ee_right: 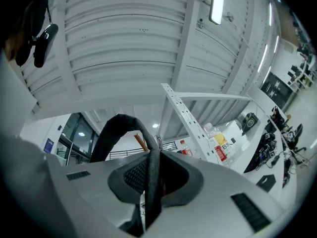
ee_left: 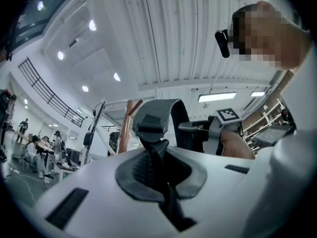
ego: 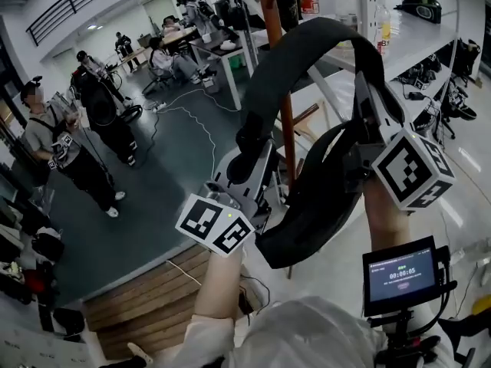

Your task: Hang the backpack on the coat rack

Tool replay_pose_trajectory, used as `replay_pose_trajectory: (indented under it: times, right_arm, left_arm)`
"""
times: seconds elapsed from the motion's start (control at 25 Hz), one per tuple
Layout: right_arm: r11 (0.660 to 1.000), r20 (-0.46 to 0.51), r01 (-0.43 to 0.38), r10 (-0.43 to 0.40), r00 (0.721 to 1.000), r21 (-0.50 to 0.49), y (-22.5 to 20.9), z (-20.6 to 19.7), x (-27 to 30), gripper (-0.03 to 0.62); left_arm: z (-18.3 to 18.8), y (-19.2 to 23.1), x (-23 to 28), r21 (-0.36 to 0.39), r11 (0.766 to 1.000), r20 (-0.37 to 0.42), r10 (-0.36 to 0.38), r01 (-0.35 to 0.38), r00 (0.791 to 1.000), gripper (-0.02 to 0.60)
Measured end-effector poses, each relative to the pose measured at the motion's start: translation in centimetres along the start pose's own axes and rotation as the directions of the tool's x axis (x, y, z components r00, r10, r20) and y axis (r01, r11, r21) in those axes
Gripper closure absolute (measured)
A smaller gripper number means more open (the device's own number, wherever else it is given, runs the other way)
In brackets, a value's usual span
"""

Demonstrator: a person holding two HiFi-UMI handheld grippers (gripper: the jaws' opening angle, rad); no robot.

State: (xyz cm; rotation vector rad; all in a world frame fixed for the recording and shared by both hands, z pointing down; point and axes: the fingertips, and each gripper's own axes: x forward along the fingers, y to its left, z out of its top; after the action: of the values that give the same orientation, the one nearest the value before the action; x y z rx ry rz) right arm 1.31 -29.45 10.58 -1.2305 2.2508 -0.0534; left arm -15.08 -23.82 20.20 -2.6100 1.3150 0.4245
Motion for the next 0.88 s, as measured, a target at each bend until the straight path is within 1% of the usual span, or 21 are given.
replay_pose_trajectory:
  times: [0.16, 0.32, 0.56, 0.76, 0.88]
  right_arm:
    - [0.999, 0.039, 0.026, -0.025, 0.999, -0.037, 0.4, 3.0, 1.0, 0.551]
    - [0.995, 0.055, 0.045, -0.04, 0.998, -0.088, 0.4, 5.2, 3.0, 0.551]
    - [0.983, 0.027, 0.1, -0.097, 0.995, -0.152, 0.1, 6.6, 7.5, 0.551]
    - [0.967, 0.006, 0.139, -0.141, 0.99, -0.212, 1.2, 6.8, 11.3, 0.551]
    - [0.953, -0.016, 0.148, -0.158, 0.987, -0.264, 1.1, 6.8, 12.8, 0.551]
  left_arm:
    - [3.0, 0.5, 1.2, 0.041, 0.999, 0.04, 0.0, -0.001, 0.999, 0.577]
    - [4.7, 1.6, 3.2, 0.062, 0.998, 0.059, 0.008, -0.012, 0.998, 0.577]
    - [6.4, 4.8, 6.3, 0.031, 0.999, 0.063, 0.016, -0.018, 0.998, 0.577]
    - [7.9, 8.9, 8.0, -0.006, 0.998, 0.069, 0.069, -0.068, 0.995, 0.577]
    - [8.0, 10.3, 9.3, -0.025, 0.994, 0.048, 0.106, -0.105, 0.993, 0.577]
